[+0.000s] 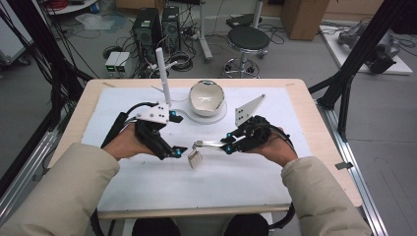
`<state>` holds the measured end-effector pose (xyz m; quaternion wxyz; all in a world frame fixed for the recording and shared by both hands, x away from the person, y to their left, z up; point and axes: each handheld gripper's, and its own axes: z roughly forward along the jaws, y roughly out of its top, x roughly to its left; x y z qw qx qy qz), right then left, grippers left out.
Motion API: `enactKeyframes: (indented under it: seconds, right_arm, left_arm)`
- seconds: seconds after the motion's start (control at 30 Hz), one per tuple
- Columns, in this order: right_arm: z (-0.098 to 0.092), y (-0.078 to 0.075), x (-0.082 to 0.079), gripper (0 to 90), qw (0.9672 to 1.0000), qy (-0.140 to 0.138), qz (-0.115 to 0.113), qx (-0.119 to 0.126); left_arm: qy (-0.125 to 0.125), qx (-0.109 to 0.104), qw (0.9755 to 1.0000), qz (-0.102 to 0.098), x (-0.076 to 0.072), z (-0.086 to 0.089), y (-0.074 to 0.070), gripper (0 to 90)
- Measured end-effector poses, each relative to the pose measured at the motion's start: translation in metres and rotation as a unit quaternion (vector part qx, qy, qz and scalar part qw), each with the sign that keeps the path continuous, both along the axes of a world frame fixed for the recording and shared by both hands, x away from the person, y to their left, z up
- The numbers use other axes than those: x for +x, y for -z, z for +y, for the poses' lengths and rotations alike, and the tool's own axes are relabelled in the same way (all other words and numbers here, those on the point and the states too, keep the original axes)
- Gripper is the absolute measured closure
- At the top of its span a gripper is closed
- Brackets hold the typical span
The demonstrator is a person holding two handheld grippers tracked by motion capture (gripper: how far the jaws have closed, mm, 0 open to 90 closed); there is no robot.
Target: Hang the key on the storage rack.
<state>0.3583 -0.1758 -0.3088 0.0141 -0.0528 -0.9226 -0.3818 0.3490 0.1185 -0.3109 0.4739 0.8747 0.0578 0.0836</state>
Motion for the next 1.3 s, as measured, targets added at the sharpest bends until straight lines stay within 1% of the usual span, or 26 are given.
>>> enactKeyframes:
  seconds: [0.03,0.07,0.17,0.23,0.27,0.3,0.33,0.37,0.4,0.5,0.53,0.57,0.63,0.67,0.73,0.8,0.93,0.97,1.0,1.07,1.1,1.17,1.27,1.3]
  right_arm:
    - [0.001,0.000,0.000,74.4,1.0000,-0.002,-0.006,0.000]
    - [0.002,0.000,-0.001,74.5,1.0000,-0.002,-0.003,-0.001]
    - [0.004,0.000,-0.002,74.4,0.9999,-0.005,-0.009,0.002]
    - [0.005,0.000,-0.002,74.4,0.9999,-0.009,-0.008,0.004]
    - [0.005,0.000,-0.003,74.4,0.9999,-0.008,-0.009,0.004]
    - [0.006,0.000,-0.004,74.4,0.9999,-0.009,-0.009,0.004]
    - [0.007,0.000,-0.004,74.4,0.9999,-0.011,-0.010,0.007]
    - [0.007,0.000,-0.004,74.4,0.9999,-0.012,-0.010,0.007]
    - [0.007,0.000,-0.004,74.4,0.9999,-0.012,-0.009,0.006]
    - [0.009,0.000,-0.004,74.4,0.9998,-0.015,-0.009,0.007]
    - [0.009,0.000,-0.005,74.4,0.9998,-0.016,-0.008,0.005]
    - [0.010,0.001,-0.004,74.4,0.9997,-0.021,-0.011,0.005]
    - [0.011,0.001,-0.005,74.4,0.9997,-0.020,-0.009,0.004]
    - [0.012,0.001,-0.005,74.3,0.9997,-0.022,-0.011,0.004]
    - [0.012,0.001,-0.005,74.4,0.9996,-0.024,-0.012,0.003]
    - [0.012,0.002,-0.005,74.3,0.9996,-0.025,-0.014,0.003]
    - [0.012,0.002,-0.006,74.3,0.9995,-0.027,-0.014,0.003]
    - [0.013,0.002,-0.006,74.3,0.9995,-0.027,-0.013,0.004]
    - [0.013,0.002,-0.006,74.3,0.9995,-0.027,-0.015,0.003]
    - [0.013,0.002,-0.006,74.3,0.9994,-0.030,-0.014,0.004]
    - [0.013,0.002,-0.006,74.3,0.9994,-0.032,-0.015,0.003]
    - [0.013,0.002,-0.006,74.3,0.9994,-0.031,-0.016,0.002]
    - [0.012,0.003,-0.006,74.2,0.9993,-0.032,-0.020,0.008]
    - [0.012,0.003,-0.006,74.2,0.9994,-0.030,-0.018,0.010]
  left_arm:
    - [0.006,0.004,1.0000,0.002,0.000,-0.004,0.001,2.4]
    - [0.012,0.008,0.9999,0.002,-0.001,-0.009,0.002,2.4]
    - [0.023,0.023,0.9995,0.003,-0.002,-0.019,0.005,2.4]
    - [0.030,0.033,0.9990,0.003,-0.002,-0.024,0.007,3.8]
    - [0.033,0.037,0.9988,0.001,-0.002,-0.026,0.008,8.8]
    - [0.034,0.036,0.9988,0.003,-0.003,-0.028,0.009,11.9]
    - [0.035,0.038,0.9987,0.004,-0.002,-0.030,0.010,12.7]
    - [0.036,0.040,0.9985,0.009,-0.002,-0.030,0.010,13.2]
    - [0.039,0.043,0.9983,0.010,-0.002,-0.031,0.010,15.2]
    - [0.044,0.045,0.9979,0.011,-0.002,-0.032,0.011,23.4]
    - [0.050,0.047,0.9976,0.010,-0.002,-0.032,0.011,26.4]
    - [0.050,0.050,0.9974,0.010,-0.002,-0.032,0.011,29.6]
    - [0.053,0.055,0.9970,0.013,-0.003,-0.033,0.012,31.0]
    - [0.055,0.057,0.9968,0.013,-0.003,-0.033,0.012,35.4]
    - [0.058,0.063,0.9963,0.015,-0.003,-0.034,0.013,36.7]
    - [0.064,0.068,0.9956,0.009,-0.004,-0.034,0.013,44.3]
    - [0.071,0.074,0.9947,0.012,-0.005,-0.035,0.014,53.6]
    - [0.071,0.078,0.9944,0.010,-0.005,-0.035,0.014,58.4]
    - [0.073,0.082,0.9939,0.009,-0.005,-0.035,0.014,73.0]
    - [0.071,0.079,0.9941,0.018,-0.007,-0.035,0.014,73.7]
    - [0.074,0.083,0.9936,0.016,-0.007,-0.035,0.014,73.8]
    - [0.072,0.079,0.9941,0.019,-0.007,-0.035,0.014,73.8]
    - [0.073,0.079,0.9941,0.015,-0.006,-0.034,0.014,74.1]
    - [0.073,0.080,0.9940,0.016,-0.006,-0.034,0.013,74.1]
